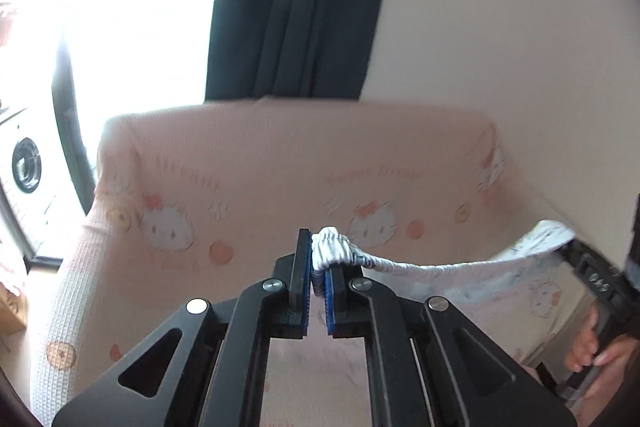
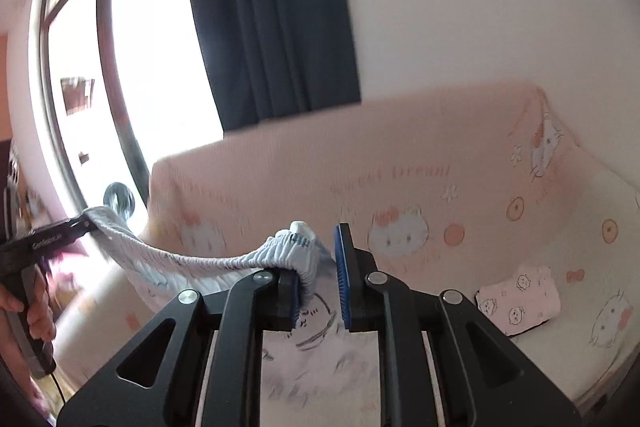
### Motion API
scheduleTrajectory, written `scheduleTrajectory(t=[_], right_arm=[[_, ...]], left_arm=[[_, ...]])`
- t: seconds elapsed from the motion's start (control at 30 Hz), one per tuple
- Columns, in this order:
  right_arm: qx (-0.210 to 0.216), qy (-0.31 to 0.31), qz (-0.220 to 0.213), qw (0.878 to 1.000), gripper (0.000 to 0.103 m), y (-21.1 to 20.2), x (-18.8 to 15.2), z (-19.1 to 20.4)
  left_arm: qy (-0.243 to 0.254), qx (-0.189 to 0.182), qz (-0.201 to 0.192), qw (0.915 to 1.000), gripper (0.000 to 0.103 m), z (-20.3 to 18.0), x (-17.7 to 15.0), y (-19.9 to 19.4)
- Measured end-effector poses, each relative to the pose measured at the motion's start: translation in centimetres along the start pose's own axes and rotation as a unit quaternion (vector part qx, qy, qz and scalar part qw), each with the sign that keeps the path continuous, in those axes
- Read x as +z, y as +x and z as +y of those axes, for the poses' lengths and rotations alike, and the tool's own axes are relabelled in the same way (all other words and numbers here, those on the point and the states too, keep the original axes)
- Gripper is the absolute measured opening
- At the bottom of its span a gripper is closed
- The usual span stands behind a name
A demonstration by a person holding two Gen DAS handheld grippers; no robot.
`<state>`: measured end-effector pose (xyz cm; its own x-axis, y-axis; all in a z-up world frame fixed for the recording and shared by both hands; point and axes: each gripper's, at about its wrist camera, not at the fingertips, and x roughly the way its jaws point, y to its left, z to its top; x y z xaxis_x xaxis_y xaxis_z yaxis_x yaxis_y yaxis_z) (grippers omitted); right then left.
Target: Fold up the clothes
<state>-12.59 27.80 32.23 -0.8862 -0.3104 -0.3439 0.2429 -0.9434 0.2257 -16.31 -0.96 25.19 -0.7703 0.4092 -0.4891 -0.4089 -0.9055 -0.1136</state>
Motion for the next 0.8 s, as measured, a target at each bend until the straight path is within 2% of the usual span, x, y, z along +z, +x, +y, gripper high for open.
scheduleTrajectory(t=[0.03,0.13,0.17,0.23,0.3,0.33,0.43,0.47,0.5,0.53,0.63,0.67,0.7,0.73,0.77,0.8], right_arm=[[-0.003,0.006,-0.004,1.000,0.017,-0.5,-0.3,-0.3],[-0.028,0.010,0.015,0.999,0.018,-0.5,-4.4,-1.2],[-0.037,0.013,0.026,0.999,0.018,-0.3,-6.2,-1.4],[-0.056,0.027,0.077,0.995,0.018,1.0,-11.4,-2.4],[-0.069,0.024,0.157,0.985,0.018,3.1,-16.8,-3.3],[-0.076,0.021,0.198,0.977,0.018,4.1,-19.5,-3.8],[-0.095,0.014,0.317,0.944,0.018,7.1,-27.5,-5.1],[-0.094,0.007,0.347,0.933,0.018,7.7,-29.2,-5.4],[-0.093,-0.002,0.375,0.922,0.018,8.2,-30.8,-5.7],[-0.092,-0.009,0.377,0.922,0.018,8.2,-30.8,-5.7],[-0.088,-0.029,0.374,0.923,0.021,7.9,-30.6,-5.7],[-0.087,-0.035,0.373,0.923,0.026,7.8,-30.5,-5.7],[-0.086,-0.042,0.371,0.924,0.034,7.7,-30.5,-5.7],[-0.094,-0.070,0.360,0.925,0.038,7.4,-30.0,-5.3],[-0.096,-0.088,0.353,0.927,0.039,7.2,-29.7,-5.0],[-0.074,-0.098,0.362,0.924,0.039,7.2,-29.4,-4.3]], left_arm=[[0.008,-0.003,-0.014,0.9999,0.006,-0.3,0.4,-1.0],[0.013,-0.004,0.018,0.9997,0.006,-0.4,-3.6,-0.1],[0.013,-0.002,0.043,0.9990,0.006,-0.3,-6.0,1.1],[-0.004,0.005,0.109,0.9941,0.006,0.4,-11.5,4.2],[-0.022,0.013,0.174,0.9844,0.006,1.2,-17.0,7.4],[-0.035,0.013,0.210,0.9769,0.006,1.6,-20.0,8.9],[-0.057,0.022,0.307,0.9498,0.006,2.2,-28.3,12.6],[-0.063,0.020,0.320,0.9453,0.006,2.4,-29.7,13.2],[-0.068,0.018,0.331,0.9411,0.006,2.5,-30.9,13.7],[-0.076,0.017,0.336,0.9388,0.006,2.6,-31.7,13.8],[-0.096,0.001,0.319,0.9427,0.006,3.0,-31.6,13.5],[-0.102,-0.006,0.313,0.9443,0.006,3.1,-31.5,13.4],[-0.106,-0.011,0.306,0.9459,0.006,3.3,-31.2,13.3],[-0.109,-0.016,0.301,0.9473,0.006,3.3,-30.9,13.0],[-0.112,-0.020,0.295,0.9487,0.006,3.3,-30.6,12.7],[-0.114,-0.025,0.290,0.9499,0.006,3.3,-30.2,12.4]])
